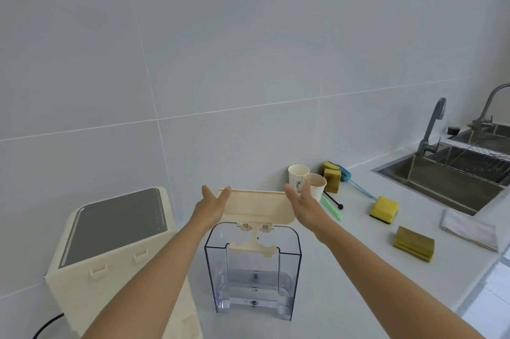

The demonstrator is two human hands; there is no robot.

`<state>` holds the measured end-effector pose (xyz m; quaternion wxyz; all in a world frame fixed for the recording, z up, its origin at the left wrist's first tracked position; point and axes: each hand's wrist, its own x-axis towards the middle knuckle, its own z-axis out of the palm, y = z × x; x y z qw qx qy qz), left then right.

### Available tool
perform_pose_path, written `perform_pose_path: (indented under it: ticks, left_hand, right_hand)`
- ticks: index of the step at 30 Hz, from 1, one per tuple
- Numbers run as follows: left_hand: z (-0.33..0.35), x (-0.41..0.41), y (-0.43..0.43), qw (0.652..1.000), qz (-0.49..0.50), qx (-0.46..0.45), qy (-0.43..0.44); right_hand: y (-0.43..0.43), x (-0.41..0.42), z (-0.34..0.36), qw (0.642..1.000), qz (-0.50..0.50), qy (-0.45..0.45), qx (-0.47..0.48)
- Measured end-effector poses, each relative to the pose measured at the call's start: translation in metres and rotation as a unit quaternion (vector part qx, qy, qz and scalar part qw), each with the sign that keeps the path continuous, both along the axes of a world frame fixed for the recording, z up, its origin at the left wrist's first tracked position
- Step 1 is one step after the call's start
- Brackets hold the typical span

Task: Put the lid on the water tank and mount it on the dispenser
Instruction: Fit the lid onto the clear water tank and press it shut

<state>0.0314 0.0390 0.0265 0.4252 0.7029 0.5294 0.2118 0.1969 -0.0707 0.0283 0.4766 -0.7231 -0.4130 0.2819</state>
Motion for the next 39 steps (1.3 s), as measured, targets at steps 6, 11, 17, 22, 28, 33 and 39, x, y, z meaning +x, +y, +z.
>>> perform_pose_path:
  ticks: [6, 11, 17, 22, 28, 33, 39]
  left_hand:
    - [0.003, 0.003, 0.011, 0.999, -0.011, 0.013, 0.028]
    - [0.006, 0.004, 0.014, 1.0, 0.003, 0.011, 0.009]
    - [0.007, 0.008, 0.012, 1.0, 0.006, 0.014, -0.016]
    - [0.004, 0.002, 0.006, 0.999, 0.02, 0.035, -0.03]
    - [-0.012, -0.006, -0.005, 0.996, 0.019, 0.069, -0.053]
    - [-0.026, -0.018, -0.024, 0.991, 0.022, 0.115, -0.07]
    - [-0.053, -0.027, -0.041, 0.988, 0.045, 0.109, -0.098]
  right_hand:
    - [0.012, 0.002, -0.001, 0.998, -0.03, 0.04, -0.033]
    - [0.017, 0.002, 0.003, 0.994, -0.053, 0.075, -0.053]
    - [0.013, 0.002, 0.007, 0.992, -0.061, 0.085, -0.07]
    - [0.003, 0.0, 0.007, 0.993, -0.07, 0.08, -0.053]
    - [-0.016, -0.011, 0.0, 0.996, -0.084, 0.031, -0.015]
    - [-0.029, -0.021, -0.014, 0.996, -0.092, -0.005, 0.009]
    - [-0.046, -0.044, -0.029, 0.992, -0.118, -0.032, 0.018]
